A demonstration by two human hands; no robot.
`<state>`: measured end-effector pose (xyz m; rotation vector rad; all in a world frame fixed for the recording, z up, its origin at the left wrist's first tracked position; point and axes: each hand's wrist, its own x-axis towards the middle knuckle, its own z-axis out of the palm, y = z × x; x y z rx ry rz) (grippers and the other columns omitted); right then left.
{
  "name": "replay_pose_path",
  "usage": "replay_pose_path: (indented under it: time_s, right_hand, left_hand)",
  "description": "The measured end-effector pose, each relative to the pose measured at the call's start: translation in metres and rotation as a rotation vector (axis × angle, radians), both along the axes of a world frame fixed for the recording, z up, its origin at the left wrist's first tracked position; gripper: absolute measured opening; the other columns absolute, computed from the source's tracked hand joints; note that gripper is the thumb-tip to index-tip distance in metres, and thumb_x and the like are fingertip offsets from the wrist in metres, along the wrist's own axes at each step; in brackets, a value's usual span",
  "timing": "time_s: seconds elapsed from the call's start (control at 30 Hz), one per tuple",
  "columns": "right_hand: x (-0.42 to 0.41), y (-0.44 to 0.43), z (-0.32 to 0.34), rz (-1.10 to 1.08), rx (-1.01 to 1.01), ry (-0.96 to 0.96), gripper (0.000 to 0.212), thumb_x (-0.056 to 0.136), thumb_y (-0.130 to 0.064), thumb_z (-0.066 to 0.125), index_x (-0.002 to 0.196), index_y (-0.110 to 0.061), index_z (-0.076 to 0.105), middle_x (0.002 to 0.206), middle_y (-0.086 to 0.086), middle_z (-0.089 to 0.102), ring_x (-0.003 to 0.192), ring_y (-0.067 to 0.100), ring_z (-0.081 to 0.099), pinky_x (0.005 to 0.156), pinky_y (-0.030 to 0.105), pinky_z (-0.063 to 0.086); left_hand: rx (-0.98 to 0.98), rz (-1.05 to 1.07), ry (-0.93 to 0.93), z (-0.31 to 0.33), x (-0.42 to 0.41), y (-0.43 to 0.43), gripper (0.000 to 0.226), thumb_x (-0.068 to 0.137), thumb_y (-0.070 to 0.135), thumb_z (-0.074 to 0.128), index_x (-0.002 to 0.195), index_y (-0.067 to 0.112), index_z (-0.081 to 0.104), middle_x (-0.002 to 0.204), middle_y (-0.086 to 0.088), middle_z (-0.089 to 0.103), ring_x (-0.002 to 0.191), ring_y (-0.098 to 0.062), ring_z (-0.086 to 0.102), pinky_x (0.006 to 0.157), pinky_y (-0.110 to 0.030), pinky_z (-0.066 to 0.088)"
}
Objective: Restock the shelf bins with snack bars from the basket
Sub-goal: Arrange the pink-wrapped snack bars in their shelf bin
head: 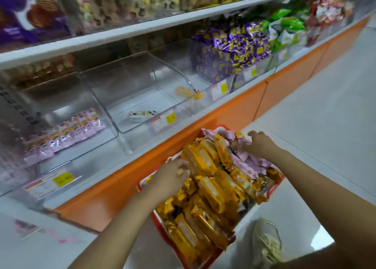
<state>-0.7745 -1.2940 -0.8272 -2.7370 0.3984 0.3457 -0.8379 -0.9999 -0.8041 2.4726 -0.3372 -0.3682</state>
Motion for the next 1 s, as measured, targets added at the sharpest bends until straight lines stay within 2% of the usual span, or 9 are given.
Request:
replay_pose_path:
  time_s: [0.13,0.3,0.4,0.5,0.57,0.67,0.8,0.93,1.0]
  right_hand:
    - [-0.003,-0.021,-0.027,-0.095,0.125,0.076,0.083,0.086,-0.051,0.064,0.141,0.003,0.032,0.137,0.024,0.046,0.124,0.036,0.047,0.094,0.037,0.04]
    - [0.001,-0.012,-0.05,-0.039,0.022,0.031,0.083,0.08,-0.06,0.066,0.129,0.002,0.042,0.126,0.021,0.05,0.111,0.033,0.051,0.087,0.037,0.041]
    - [0.005,0.002,-0.055,-0.009,-0.131,-0.047,0.084,0.079,-0.065,0.062,0.126,0.003,0.044,0.125,0.02,0.048,0.113,0.034,0.047,0.094,0.039,0.039]
    - [0.014,0.011,-0.053,-0.066,-0.149,-0.094,0.08,0.08,-0.063,0.063,0.125,0.002,0.045,0.124,0.018,0.048,0.115,0.034,0.047,0.092,0.04,0.043]
    - [0.02,0.016,-0.051,-0.097,-0.074,-0.08,0.068,0.083,-0.052,0.066,0.12,0.002,0.045,0.119,0.018,0.054,0.11,0.034,0.052,0.082,0.038,0.044]
    - [0.025,0.023,-0.047,-0.168,0.033,-0.061,0.051,0.087,-0.036,0.065,0.116,0.001,0.044,0.107,0.015,0.061,0.097,0.032,0.062,0.064,0.032,0.043]
    - [0.027,0.031,-0.036,-0.183,0.028,-0.017,0.042,0.087,-0.025,0.065,0.114,0.0,0.046,0.096,0.011,0.059,0.086,0.028,0.06,0.06,0.03,0.042]
    - [0.012,0.022,0.001,-0.176,0.129,0.135,0.03,0.081,-0.028,0.071,0.091,-0.003,0.057,0.075,0.007,0.055,0.067,0.021,0.053,0.053,0.025,0.039]
    - [-0.013,0.01,0.023,-0.163,0.258,0.163,0.037,0.078,-0.038,0.075,0.081,-0.005,0.059,0.071,0.006,0.056,0.063,0.019,0.052,0.053,0.026,0.036]
  left_hand:
    - [0.166,-0.148,0.053,-0.02,0.012,-0.021,0.057,0.1,0.032,0.043,0.15,0.016,0.023,0.158,-0.002,0.019,0.145,-0.016,0.018,0.115,-0.026,0.016]
    - [0.268,-0.192,0.18,-0.028,0.019,-0.037,0.066,0.101,0.035,0.04,0.153,0.017,0.004,0.159,0.0,-0.005,0.147,-0.018,0.001,0.117,-0.031,0.011]
    - [0.295,-0.165,0.18,-0.028,0.023,-0.046,0.067,0.1,0.037,0.042,0.153,0.014,0.009,0.16,-0.003,0.002,0.147,-0.021,0.008,0.116,-0.033,0.016]
    - [0.309,-0.131,0.18,-0.025,0.025,-0.051,0.065,0.099,0.038,0.044,0.152,0.013,0.017,0.16,-0.005,0.009,0.145,-0.024,0.018,0.116,-0.035,0.023]
    - [0.325,-0.13,0.169,-0.018,0.024,-0.055,0.061,0.099,0.037,0.045,0.149,0.011,0.022,0.159,-0.007,0.013,0.144,-0.024,0.021,0.114,-0.034,0.025]
    - [0.315,-0.139,0.147,-0.005,0.022,-0.058,0.049,0.099,0.033,0.045,0.141,0.009,0.038,0.15,-0.008,0.034,0.136,-0.024,0.035,0.107,-0.032,0.032]
    - [0.243,-0.101,0.178,0.003,0.028,-0.05,0.044,0.098,0.034,0.047,0.136,0.012,0.048,0.132,-0.008,0.054,0.116,-0.021,0.054,0.095,-0.032,0.043]
    - [0.111,-0.032,0.135,0.011,0.027,-0.039,0.039,0.097,0.034,0.049,0.131,0.016,0.054,0.132,-0.001,0.056,0.115,-0.016,0.054,0.088,-0.024,0.041]
    - [-0.037,0.01,0.153,0.016,0.024,-0.036,0.032,0.096,0.032,0.052,0.123,0.016,0.061,0.123,0.001,0.061,0.105,-0.012,0.058,0.087,-0.024,0.043]
